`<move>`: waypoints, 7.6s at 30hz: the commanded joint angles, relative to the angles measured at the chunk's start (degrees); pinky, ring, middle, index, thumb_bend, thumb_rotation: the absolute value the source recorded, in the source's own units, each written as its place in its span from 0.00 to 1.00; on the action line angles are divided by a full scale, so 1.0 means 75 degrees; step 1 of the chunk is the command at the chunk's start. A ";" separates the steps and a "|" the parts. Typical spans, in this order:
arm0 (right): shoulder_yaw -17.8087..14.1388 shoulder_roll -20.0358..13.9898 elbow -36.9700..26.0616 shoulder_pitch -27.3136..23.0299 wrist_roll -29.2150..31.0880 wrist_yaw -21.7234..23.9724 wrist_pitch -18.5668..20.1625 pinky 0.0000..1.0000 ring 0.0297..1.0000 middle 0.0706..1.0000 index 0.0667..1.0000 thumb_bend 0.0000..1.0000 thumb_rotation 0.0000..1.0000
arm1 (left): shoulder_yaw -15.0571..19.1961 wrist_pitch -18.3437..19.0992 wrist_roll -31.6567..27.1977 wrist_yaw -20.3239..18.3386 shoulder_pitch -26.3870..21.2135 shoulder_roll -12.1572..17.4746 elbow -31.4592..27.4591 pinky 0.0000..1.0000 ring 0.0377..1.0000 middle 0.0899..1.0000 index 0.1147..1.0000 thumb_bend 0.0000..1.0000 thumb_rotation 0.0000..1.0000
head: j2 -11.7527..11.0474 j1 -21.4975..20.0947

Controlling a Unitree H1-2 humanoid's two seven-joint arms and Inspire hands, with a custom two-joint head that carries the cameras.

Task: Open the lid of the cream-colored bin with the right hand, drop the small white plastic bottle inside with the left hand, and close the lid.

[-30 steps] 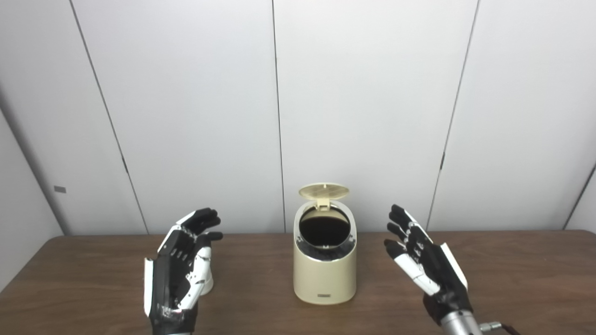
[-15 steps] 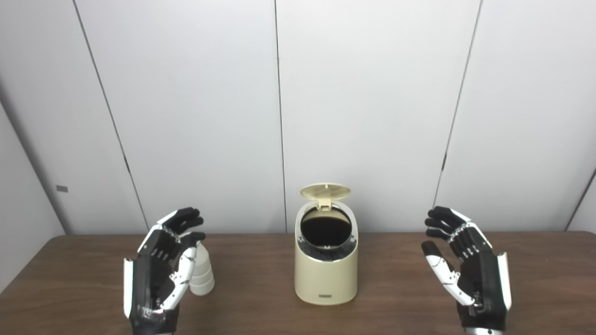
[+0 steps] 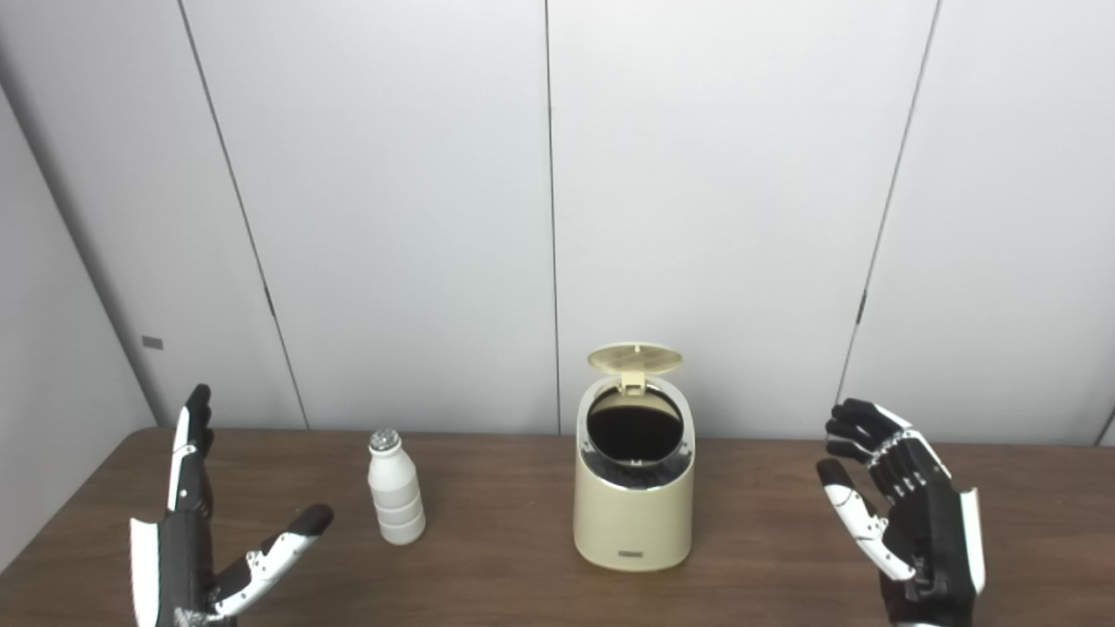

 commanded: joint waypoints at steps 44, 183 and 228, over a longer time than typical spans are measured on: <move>-0.0200 -0.0220 -0.1601 -0.0143 0.0008 0.0288 0.0764 0.52 0.62 0.63 0.61 0.25 0.17 | -0.1274 0.3562 0.1481 0.0896 -0.1056 0.0095 0.1791 0.98 0.86 0.86 0.94 1.00 0.33 | 0.0133 0.1641; -0.0014 0.0269 -0.0718 -0.0015 -0.0401 -0.0007 -0.0223 0.64 0.70 0.70 0.68 0.33 0.26 | -0.5268 -0.0841 0.2079 0.4235 -0.4415 -0.0198 0.5643 1.00 0.80 0.42 0.43 0.52 0.00 | -0.0157 -0.0453; -0.0028 0.0300 -0.0843 0.0092 -0.0593 -0.0024 -0.0129 0.63 0.69 0.70 0.68 0.34 0.27 | -0.5517 -0.0586 0.2843 0.3841 -0.4708 0.0191 0.6481 1.00 0.94 0.68 0.64 1.00 0.69 | -0.0155 -0.0495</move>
